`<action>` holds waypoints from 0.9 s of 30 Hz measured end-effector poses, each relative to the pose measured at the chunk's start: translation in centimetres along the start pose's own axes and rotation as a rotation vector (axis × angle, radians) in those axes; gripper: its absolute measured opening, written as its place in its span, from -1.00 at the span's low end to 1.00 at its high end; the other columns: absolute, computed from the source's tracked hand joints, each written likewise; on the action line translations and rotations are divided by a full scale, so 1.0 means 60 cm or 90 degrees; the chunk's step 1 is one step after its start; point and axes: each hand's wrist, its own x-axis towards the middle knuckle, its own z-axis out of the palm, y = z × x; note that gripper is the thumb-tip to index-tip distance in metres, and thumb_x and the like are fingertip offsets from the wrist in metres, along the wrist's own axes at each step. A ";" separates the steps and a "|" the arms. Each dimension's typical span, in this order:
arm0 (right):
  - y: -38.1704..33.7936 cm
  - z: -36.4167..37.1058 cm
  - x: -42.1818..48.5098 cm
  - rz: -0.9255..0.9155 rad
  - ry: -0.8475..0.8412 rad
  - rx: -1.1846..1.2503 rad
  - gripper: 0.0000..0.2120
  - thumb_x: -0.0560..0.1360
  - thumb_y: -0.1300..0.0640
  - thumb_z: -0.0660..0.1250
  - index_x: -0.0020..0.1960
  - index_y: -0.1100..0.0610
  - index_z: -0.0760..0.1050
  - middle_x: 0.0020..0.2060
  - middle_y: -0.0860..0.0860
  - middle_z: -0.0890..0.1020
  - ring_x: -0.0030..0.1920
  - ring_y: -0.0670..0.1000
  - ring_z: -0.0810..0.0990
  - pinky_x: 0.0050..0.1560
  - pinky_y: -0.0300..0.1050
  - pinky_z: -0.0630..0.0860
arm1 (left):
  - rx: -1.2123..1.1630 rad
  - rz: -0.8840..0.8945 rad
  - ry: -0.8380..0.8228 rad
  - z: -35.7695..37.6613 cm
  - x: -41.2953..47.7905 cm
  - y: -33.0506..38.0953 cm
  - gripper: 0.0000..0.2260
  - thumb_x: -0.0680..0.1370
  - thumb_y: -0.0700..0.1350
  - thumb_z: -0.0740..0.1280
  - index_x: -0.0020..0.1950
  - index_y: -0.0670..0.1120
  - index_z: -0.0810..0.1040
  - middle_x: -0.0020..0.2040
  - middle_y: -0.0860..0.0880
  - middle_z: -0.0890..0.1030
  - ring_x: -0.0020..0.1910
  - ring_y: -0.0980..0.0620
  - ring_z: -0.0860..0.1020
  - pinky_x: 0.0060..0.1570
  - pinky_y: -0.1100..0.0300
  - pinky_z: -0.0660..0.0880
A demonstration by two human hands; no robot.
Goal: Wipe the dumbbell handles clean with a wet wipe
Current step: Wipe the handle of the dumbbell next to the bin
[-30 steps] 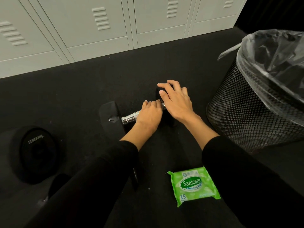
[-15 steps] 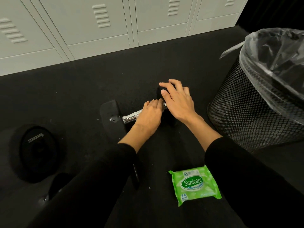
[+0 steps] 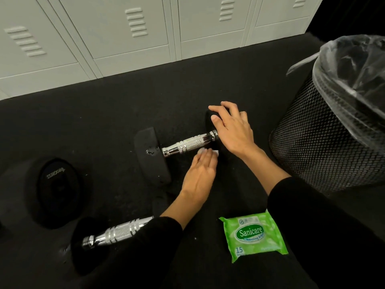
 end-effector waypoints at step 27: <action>0.007 0.003 -0.017 -0.014 0.015 0.005 -0.64 0.62 -0.05 0.07 0.41 -0.18 0.27 0.47 -0.09 0.16 0.36 0.10 0.23 0.18 0.03 0.34 | -1.766 -0.768 0.311 -0.034 0.085 0.016 -0.58 0.50 -0.34 0.03 0.32 -0.36 0.42 0.26 -0.33 0.52 0.24 -0.25 0.52 0.30 -0.04 0.44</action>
